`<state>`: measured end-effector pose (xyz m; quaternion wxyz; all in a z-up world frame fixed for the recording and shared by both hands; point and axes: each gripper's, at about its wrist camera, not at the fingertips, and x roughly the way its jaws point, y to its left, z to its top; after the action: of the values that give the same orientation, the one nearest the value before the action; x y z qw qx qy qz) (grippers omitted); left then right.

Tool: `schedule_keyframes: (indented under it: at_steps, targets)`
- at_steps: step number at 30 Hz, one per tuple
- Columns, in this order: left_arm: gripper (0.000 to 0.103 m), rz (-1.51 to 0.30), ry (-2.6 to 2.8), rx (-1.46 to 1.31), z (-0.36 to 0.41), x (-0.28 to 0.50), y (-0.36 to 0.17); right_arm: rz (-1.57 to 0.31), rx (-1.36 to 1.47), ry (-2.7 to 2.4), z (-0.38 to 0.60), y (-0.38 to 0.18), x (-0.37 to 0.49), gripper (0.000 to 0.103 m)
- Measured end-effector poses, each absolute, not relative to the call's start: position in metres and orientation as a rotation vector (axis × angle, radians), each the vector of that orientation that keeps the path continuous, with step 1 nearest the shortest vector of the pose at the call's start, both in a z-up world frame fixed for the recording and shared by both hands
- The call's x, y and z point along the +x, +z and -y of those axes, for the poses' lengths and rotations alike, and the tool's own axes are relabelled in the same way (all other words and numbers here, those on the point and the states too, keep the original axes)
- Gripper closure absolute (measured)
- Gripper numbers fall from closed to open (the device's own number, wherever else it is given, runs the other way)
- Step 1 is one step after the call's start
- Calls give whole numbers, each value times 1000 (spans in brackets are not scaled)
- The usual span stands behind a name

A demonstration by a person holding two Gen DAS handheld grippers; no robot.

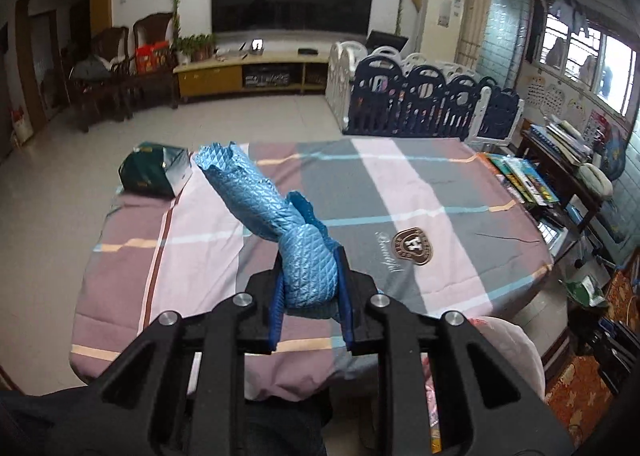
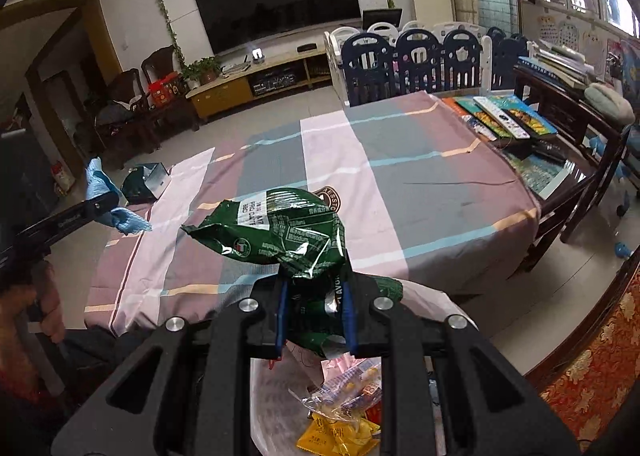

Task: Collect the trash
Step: 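Carry the blue cloth and green snack bag to the wastebasket and release both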

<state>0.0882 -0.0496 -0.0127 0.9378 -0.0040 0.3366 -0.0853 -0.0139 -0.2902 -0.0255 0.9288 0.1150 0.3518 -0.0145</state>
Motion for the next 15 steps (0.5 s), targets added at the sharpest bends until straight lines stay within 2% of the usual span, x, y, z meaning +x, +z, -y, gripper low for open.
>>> schedule_keyframes:
  at_steps: [8,15]
  targets:
    - [80,-624,-360,6,81,13,33,-647,296,-45,322,7,-70,80]
    - [80,-807,-633,-87,129,5,1,-640,331,-104,351,12,-96,80]
